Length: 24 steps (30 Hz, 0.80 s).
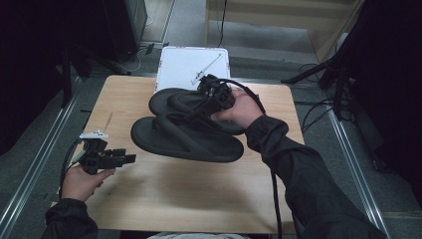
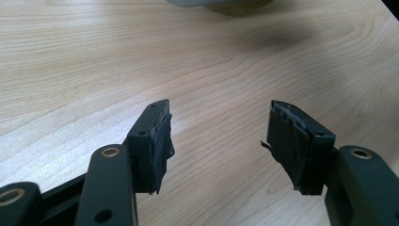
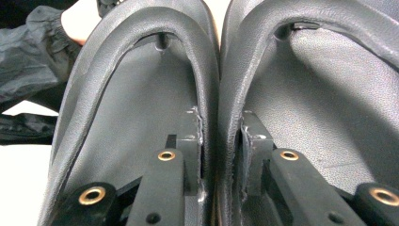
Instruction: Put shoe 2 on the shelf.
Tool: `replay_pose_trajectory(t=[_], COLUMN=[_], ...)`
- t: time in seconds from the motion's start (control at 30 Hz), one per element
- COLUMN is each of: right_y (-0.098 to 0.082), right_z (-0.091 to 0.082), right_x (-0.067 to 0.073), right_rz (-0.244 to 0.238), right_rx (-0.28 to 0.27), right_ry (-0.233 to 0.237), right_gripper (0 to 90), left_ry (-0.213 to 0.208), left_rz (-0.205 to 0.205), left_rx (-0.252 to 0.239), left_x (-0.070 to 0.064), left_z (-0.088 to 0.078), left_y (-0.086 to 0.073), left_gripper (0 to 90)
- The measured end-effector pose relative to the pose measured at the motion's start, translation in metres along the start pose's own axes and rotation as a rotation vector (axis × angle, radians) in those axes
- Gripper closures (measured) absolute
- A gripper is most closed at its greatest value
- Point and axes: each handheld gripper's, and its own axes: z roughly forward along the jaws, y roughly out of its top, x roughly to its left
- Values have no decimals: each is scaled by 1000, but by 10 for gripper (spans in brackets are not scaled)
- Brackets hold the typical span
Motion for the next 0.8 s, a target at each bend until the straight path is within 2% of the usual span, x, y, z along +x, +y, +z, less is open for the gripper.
replay_pose_trajectory(t=[0.27, 0.53, 0.63, 0.8], right_y=[14, 22, 24, 29], right_z=[-13, -20, -22, -26], right_x=[-8, -28, -38, -54], right_rz=[35, 157, 220, 278], right_rx=[-13, -36, -53, -75], right_ry=[-49, -149, -183, -231], right_gripper=[749, 750, 750, 750], left_ry=[-9, -20, -18, -26], left_rz=[9, 15, 20, 23], left_rx=[4, 13, 16, 22], left_x=[-1, -2, -3, -4], left_z=[5, 9, 10, 13], left_y=[4, 7, 7, 8], left_gripper=[408, 407, 407, 407])
